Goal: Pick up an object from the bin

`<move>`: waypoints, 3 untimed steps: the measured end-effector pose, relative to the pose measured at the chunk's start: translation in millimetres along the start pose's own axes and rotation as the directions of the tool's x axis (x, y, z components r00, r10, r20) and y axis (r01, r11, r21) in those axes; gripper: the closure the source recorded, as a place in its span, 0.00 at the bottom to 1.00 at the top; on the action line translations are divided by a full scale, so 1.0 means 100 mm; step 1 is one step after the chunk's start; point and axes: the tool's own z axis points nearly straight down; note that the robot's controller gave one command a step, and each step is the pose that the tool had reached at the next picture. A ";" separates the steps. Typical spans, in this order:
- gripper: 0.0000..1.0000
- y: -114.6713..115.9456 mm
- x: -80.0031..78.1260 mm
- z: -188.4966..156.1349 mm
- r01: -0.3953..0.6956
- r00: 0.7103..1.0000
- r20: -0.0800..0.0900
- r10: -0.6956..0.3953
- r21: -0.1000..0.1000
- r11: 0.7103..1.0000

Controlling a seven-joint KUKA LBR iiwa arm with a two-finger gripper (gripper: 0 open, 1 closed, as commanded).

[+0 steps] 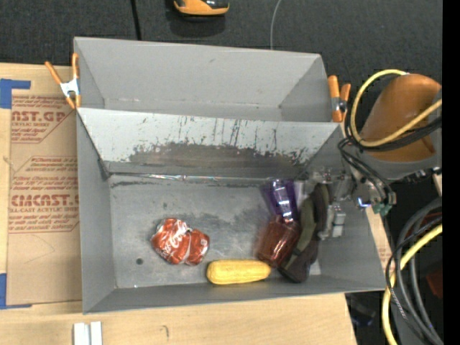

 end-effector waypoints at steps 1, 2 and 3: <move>0.00 0.01 -0.02 -0.05 0.002 1.000 0.007 -0.002 0.001 1.000; 0.00 -0.04 0.17 0.43 0.042 0.999 0.014 -0.042 0.003 0.999; 0.00 0.06 0.24 0.81 -0.128 0.992 0.006 0.128 0.000 0.992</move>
Offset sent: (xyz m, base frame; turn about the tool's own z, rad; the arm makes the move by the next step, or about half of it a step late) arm -0.0394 -0.0096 -0.0942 -0.0780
